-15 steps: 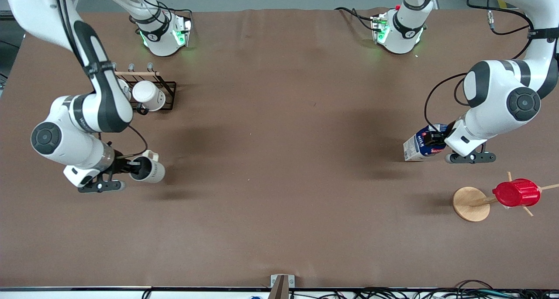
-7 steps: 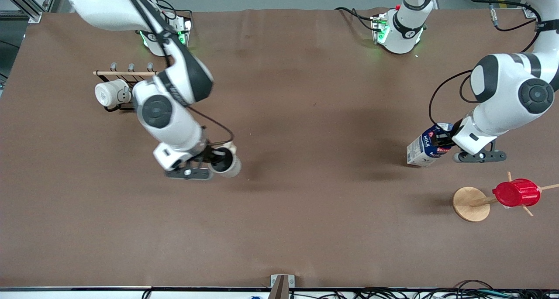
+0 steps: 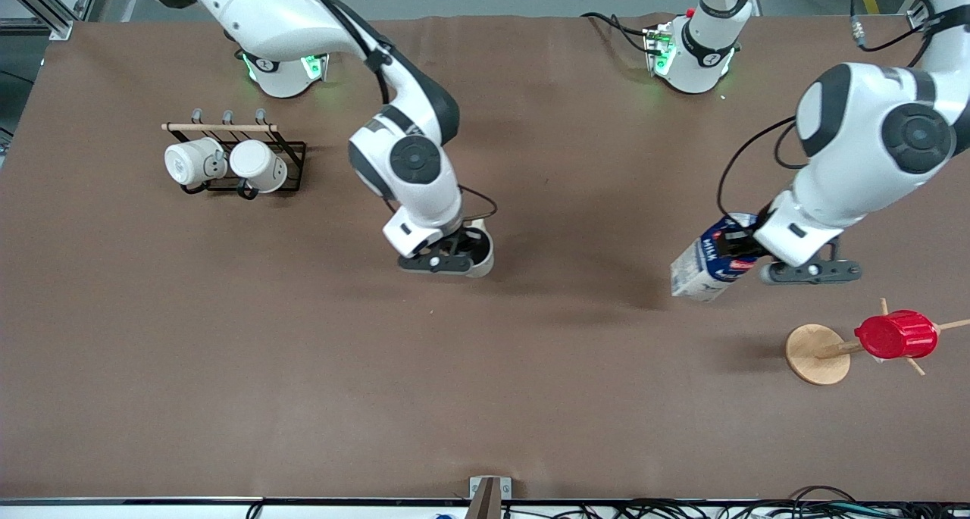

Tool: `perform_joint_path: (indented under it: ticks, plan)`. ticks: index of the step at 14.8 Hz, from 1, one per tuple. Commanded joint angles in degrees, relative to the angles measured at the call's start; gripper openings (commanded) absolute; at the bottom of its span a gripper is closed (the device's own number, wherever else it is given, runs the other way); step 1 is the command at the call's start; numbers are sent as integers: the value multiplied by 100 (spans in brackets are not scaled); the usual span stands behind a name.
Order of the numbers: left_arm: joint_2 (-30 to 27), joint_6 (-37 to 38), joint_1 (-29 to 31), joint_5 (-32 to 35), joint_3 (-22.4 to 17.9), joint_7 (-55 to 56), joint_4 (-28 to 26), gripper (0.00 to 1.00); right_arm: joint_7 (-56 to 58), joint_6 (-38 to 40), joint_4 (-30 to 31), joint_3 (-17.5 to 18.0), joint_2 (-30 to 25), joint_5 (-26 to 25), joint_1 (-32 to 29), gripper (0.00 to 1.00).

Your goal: Place cup and milk on table

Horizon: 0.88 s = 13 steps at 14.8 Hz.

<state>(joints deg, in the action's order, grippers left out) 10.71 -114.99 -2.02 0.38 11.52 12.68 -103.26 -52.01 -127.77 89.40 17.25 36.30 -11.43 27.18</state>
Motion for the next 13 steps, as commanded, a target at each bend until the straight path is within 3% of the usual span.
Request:
perform_joint_path:
  ticks: [1,5,7,9,10,11,13]
  plan:
    - [571,152,-26,129,402,225,630,15,-580,-134,-107,-2,254,-411,147,1]
    - [1002,152,-96,303,1105,971,842,15,-1100,-607,-54,-2,500,-482,340,5]
    - [1283,152,-254,724,1430,1637,991,15,-1136,-626,-63,-2,553,-579,393,13]
    - [1529,161,-334,1007,1746,2324,1167,15,-1145,-617,-54,-2,553,-606,393,41]
    - [1583,196,-334,1016,1931,2483,1176,15,-1145,-608,-54,-2,545,-614,393,76]
    - [1618,257,-334,1016,2011,2537,1168,15,-1145,-582,-63,-2,518,-606,393,100]
    - [1811,301,-395,1034,2099,2634,1185,15,-1136,-529,-72,7,448,-580,323,100]
